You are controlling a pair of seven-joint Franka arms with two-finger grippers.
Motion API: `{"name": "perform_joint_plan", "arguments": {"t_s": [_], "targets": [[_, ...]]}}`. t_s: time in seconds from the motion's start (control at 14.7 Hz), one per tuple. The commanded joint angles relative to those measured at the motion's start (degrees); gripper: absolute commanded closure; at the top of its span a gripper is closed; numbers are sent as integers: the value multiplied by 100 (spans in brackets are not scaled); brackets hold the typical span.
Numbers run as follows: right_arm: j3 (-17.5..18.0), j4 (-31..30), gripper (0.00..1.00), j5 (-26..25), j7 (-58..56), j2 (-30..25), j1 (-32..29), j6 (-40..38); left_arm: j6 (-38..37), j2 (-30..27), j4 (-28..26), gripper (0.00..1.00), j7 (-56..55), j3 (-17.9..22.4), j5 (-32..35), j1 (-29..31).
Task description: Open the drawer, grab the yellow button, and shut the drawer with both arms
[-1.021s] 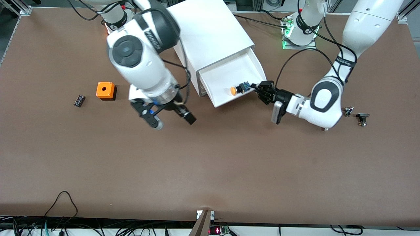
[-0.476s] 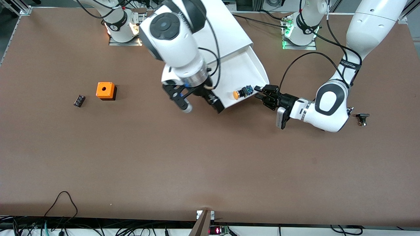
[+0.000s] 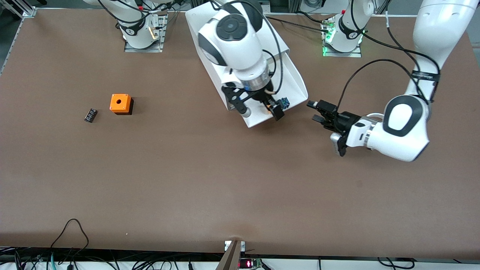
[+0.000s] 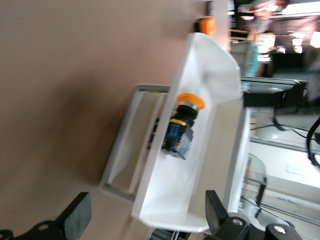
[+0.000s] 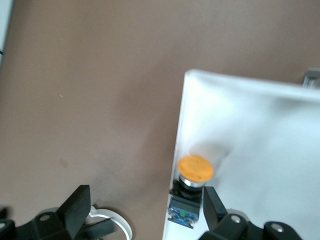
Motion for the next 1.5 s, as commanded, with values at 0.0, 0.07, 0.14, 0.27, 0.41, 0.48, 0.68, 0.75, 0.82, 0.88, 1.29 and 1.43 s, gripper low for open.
{"name": "perform_joint_plan", "arguments": {"t_s": [0.0,0.07,0.14,0.27,0.41,0.48,0.68,0.75,0.82,0.88,1.29,1.43], "targets": [[-86,254,0,-57,297,333,256,23,-308,-80,597,0,-873,-27,713,10],[-121,254,0,-162,377,430,353,31,-335,-142,729,0,-1076,-36,1003,10],[-138,254,0,-189,499,483,406,75,-344,-195,869,0,-1217,-71,1293,10],[-138,254,0,-190,562,545,441,75,-344,-335,1046,0,-1437,-97,1768,-7],[-130,246,10,-190,553,554,468,49,-335,-511,1107,0,-1482,-132,2566,-60],[-130,246,24,-190,553,554,468,58,-335,-564,1230,0,-1491,-141,2910,-104],[-147,254,85,-181,509,536,459,14,-344,-573,1757,0,-1474,-141,3964,-271],[-147,254,100,-181,518,527,459,5,-352,-573,1889,0,-1465,-141,4246,-289],[-156,254,100,-181,518,527,468,5,-353,-573,1942,0,-1456,-141,4458,-289],[-156,254,100,-181,518,510,459,-12,-344,-573,1960,0,-1447,-141,4617,-280],[-59,702,100,55,466,369,91,-478,-326,-564,2136,0,-1875,-106,4592,-280],[-68,703,100,301,221,229,-67,-539,-265,-556,2119,0,-2569,-115,4479,-297]]}}
